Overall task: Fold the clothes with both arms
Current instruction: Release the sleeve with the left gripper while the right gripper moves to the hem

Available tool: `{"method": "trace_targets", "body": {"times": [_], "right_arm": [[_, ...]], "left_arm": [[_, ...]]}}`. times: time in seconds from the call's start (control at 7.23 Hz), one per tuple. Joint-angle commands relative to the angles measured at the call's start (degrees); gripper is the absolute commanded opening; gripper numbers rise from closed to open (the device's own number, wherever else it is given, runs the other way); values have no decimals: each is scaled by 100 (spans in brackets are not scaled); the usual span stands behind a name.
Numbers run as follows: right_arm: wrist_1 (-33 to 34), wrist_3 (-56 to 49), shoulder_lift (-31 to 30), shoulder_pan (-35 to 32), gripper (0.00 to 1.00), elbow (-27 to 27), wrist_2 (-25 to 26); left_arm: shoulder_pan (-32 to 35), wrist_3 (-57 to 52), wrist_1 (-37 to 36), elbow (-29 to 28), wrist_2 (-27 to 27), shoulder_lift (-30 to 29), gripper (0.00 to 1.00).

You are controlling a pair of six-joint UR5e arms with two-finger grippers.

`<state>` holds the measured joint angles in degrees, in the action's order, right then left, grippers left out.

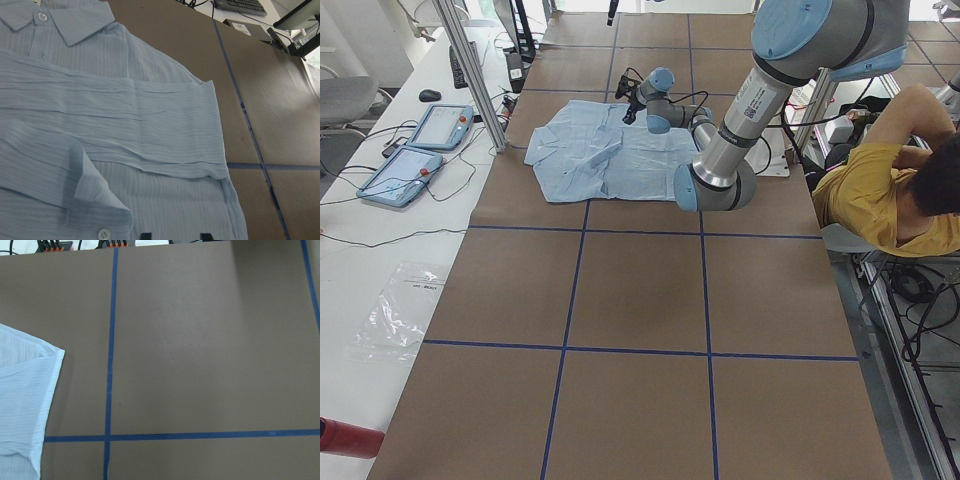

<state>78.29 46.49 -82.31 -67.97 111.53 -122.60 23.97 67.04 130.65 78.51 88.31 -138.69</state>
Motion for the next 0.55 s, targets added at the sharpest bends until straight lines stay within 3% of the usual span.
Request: {"method": "trace_targets", "body": {"times": [0.0, 0.14, 0.42], "right_arm": [[-568, 1514, -65, 894, 100, 236, 566], [-569, 2122, -188, 1587, 100, 499, 1258], [-560, 3352, -660, 3238, 100, 1209, 2690]], "left_arm": [[361, -812, -1378, 1228, 736, 663, 100], [424, -1146, -1558, 2081, 784, 1312, 100], [503, -1151, -1595, 3104, 1012, 2401, 100]]}}
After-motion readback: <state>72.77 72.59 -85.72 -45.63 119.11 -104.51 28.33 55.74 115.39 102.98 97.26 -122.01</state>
